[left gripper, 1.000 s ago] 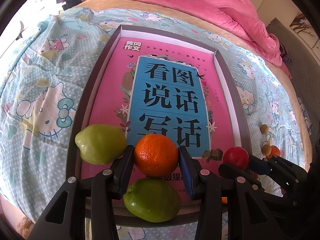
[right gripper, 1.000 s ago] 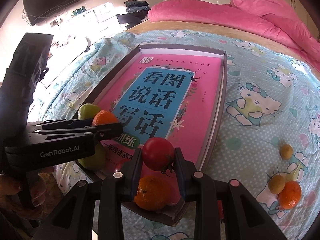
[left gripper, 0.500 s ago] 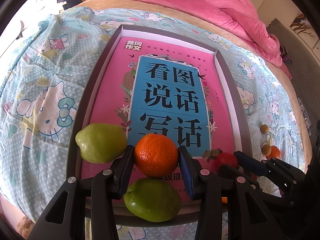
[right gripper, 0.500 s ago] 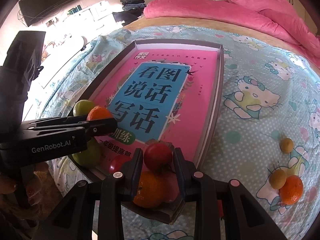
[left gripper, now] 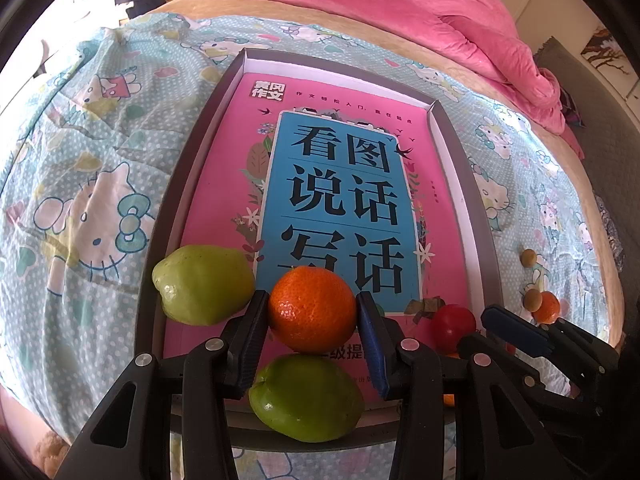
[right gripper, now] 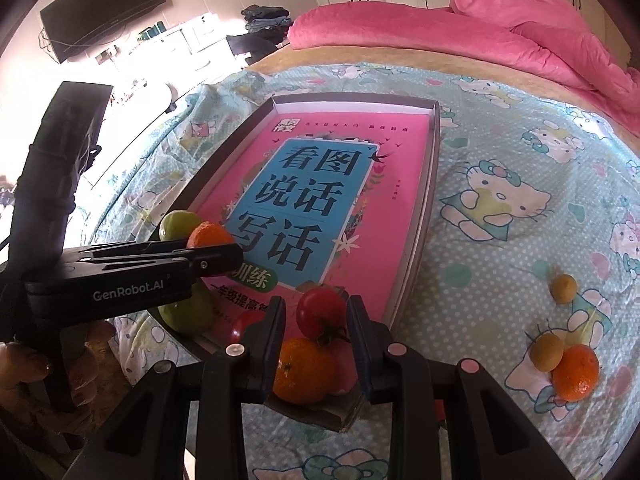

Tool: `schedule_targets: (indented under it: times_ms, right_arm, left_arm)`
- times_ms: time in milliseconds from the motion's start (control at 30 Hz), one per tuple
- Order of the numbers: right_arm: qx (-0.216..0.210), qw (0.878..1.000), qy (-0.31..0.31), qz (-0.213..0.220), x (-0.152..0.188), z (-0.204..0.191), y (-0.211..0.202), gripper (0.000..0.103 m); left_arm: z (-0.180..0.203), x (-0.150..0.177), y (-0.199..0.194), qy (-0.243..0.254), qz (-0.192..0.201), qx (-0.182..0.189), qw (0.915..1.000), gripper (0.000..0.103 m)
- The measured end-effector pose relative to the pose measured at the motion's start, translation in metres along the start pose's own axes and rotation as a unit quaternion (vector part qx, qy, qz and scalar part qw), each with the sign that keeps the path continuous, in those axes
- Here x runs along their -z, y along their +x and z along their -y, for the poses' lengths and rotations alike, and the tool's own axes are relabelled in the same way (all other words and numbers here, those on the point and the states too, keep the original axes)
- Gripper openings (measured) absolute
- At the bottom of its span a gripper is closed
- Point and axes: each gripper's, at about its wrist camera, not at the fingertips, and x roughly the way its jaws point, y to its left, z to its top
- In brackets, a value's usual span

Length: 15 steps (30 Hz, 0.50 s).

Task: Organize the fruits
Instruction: 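Lower the orange onto the tray and open the left tool while the right tool releases the tomato there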

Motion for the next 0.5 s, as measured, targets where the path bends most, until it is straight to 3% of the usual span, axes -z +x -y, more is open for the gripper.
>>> schedule_targets:
  times_ms: [500]
  right_arm:
    - [-0.001,1.000,0.004,0.018,0.001,0.002,-0.015,0.033]
  left_arm:
    - [-0.002,0.001,-0.008,-0.007,0.002,0.003,1.0000,0.045]
